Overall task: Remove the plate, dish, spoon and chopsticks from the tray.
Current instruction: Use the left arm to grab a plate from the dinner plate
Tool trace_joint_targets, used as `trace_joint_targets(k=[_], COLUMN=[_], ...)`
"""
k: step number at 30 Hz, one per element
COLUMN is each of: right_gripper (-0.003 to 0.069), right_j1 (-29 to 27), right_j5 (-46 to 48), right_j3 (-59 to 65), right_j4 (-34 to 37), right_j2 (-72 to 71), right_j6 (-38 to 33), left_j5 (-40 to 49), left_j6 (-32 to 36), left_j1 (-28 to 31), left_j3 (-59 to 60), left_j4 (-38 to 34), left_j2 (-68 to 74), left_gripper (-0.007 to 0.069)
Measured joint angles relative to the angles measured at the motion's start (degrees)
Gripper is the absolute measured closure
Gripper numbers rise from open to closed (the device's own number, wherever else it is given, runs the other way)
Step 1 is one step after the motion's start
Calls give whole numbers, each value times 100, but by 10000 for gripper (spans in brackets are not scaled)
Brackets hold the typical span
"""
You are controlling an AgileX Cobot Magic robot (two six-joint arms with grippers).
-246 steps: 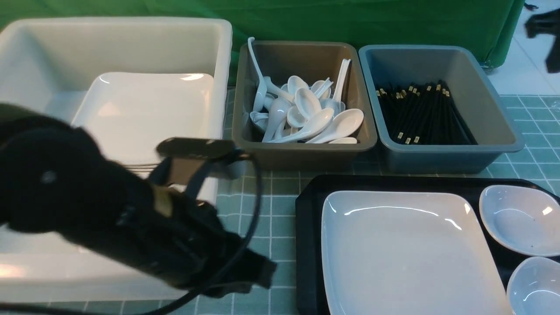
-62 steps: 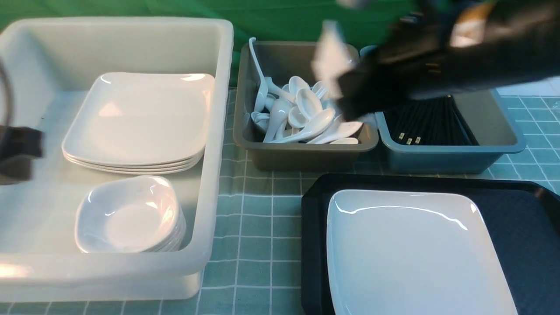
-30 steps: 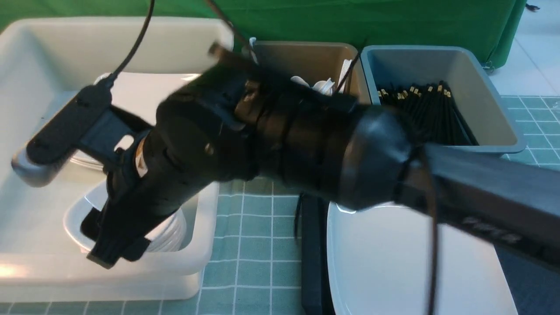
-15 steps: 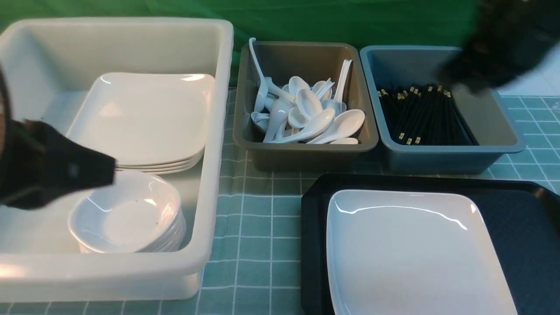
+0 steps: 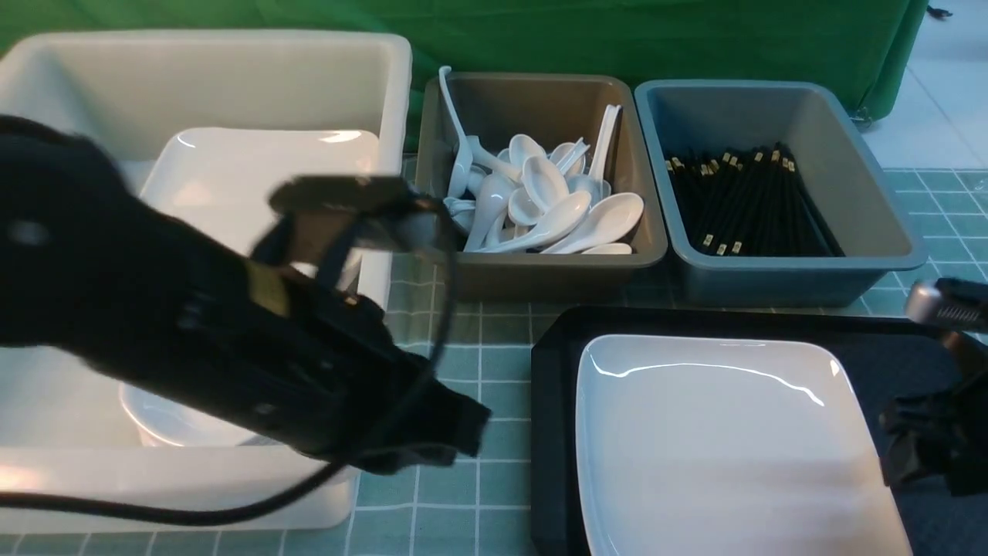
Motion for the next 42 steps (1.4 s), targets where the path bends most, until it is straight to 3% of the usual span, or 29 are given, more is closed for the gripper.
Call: trace_joint_targets(k=[4, 6, 11, 21, 23, 25, 28, 31, 34, 36, 39, 40, 41, 42], right_gripper=[204, 250, 510, 525, 497, 404, 129, -1, 13, 86, 166, 185, 188, 201], right_j1=[213, 280, 312, -703, -936, -971, -927, -832, -685, -494, -221, -69, -69, 117], right_j5=[-406, -560, -656, -625, -446, -287, -125, 121, 290, 446, 535, 549, 549, 569], right_j3=[4, 4, -8, -3, 3, 3, 3, 3, 3, 3, 3, 3, 3, 3], right_j4=[56, 69, 146, -204, -313, -376, -387, -410, -412, -412, -412, -406, -406, -402], right_j2=[414, 609, 715, 445, 437, 437, 405, 113, -296, -904, -1556, -1913, -1961, -2394], right_j6=[-6, -11, -33, 540, 500, 454, 422, 304, 291, 286, 286, 286, 291, 298], left_j5=[-81, -161, -370, -610, -845, -1078, -1354, -1393, -1387, -1399, -1402, -1402, -1402, -1396], left_j6=[-30, -39, -18, 185, 170, 143, 135, 135, 156, 189, 291, 304, 304, 272], left_j1=[-37, -37, -37, -373, -616, -754, -838, -839, -846, -902, -1014, -1055, -1061, -1074], left_j3=[0, 0, 0, 0, 0, 0, -52, -325, -697, -995, -1416, -1590, -1646, -1911], left_j4=[0, 0, -5, -19, -25, -90, -213, -312, -348, -348, -348, -368, -384, -476], left_j2=[500, 672, 924, 995, 1051, 1166, 1387, 1688, 1984, 2290, 2771, 2999, 3037, 3426], left_gripper=[615, 615, 615, 615, 615, 615, 615, 599, 549, 471, 345, 270, 249, 156])
